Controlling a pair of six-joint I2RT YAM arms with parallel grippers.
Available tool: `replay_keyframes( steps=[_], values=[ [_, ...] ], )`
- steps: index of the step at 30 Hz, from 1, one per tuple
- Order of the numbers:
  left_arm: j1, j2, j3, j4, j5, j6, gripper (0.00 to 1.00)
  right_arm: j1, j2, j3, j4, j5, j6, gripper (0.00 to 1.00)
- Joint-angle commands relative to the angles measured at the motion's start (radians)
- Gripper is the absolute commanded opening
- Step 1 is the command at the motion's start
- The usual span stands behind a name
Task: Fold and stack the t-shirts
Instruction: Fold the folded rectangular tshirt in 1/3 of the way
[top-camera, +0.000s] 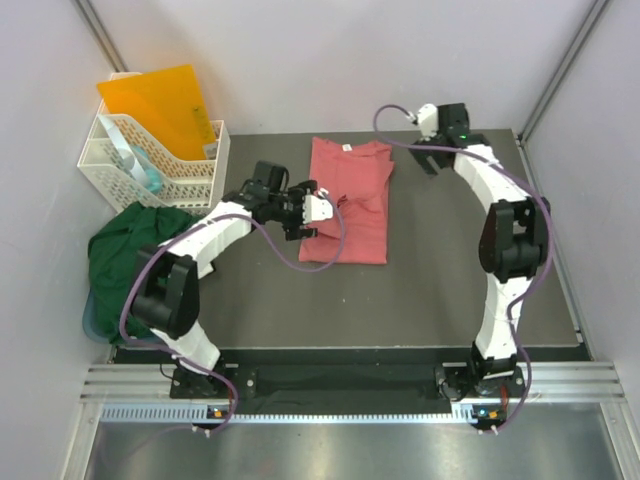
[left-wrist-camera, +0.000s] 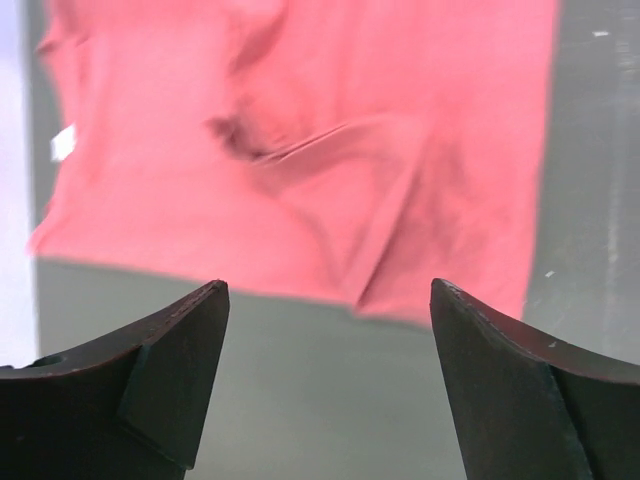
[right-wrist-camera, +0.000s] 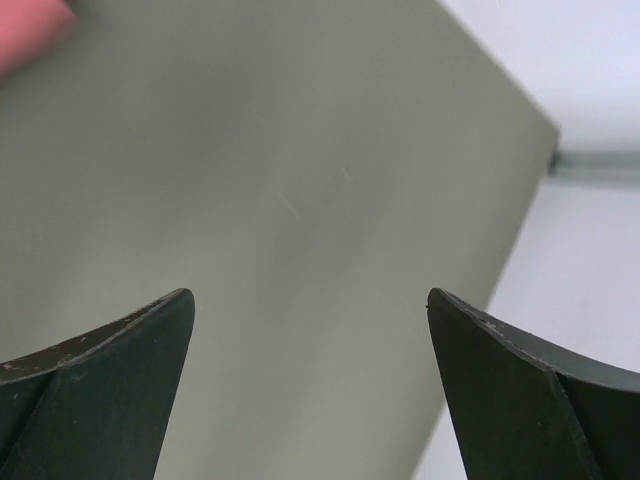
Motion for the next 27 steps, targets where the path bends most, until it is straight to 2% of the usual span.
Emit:
replay_keyframes(
  steps=[1,7,11,23,26,27],
  values=[
    [-0.024,0.077,-0.010,-0.003,0.079,0.097,0.83,-0.069,-0.069,0.070,-0.118,-0.042,-0.014,1.00],
    [-0.031,0.203,0.050,0.023,0.067,0.128,0.77,-0.119,-0.093,0.107,-0.147,-0.037,-0.011,1.00],
    [-0.033,0.259,0.091,0.050,0.050,0.125,0.76,-0.119,-0.110,0.095,-0.152,-0.037,-0.004,1.00],
    [-0.036,0.270,0.113,0.065,0.062,0.111,0.74,-0.118,-0.087,0.115,-0.150,-0.043,0.027,1.00],
    [-0.036,0.285,0.117,0.066,0.056,0.108,0.54,-0.115,-0.073,0.135,-0.154,-0.045,0.035,1.00],
    [-0.036,0.290,0.119,0.065,0.055,0.106,0.42,-0.115,-0.070,0.138,-0.154,-0.043,0.036,1.00]
  ],
)
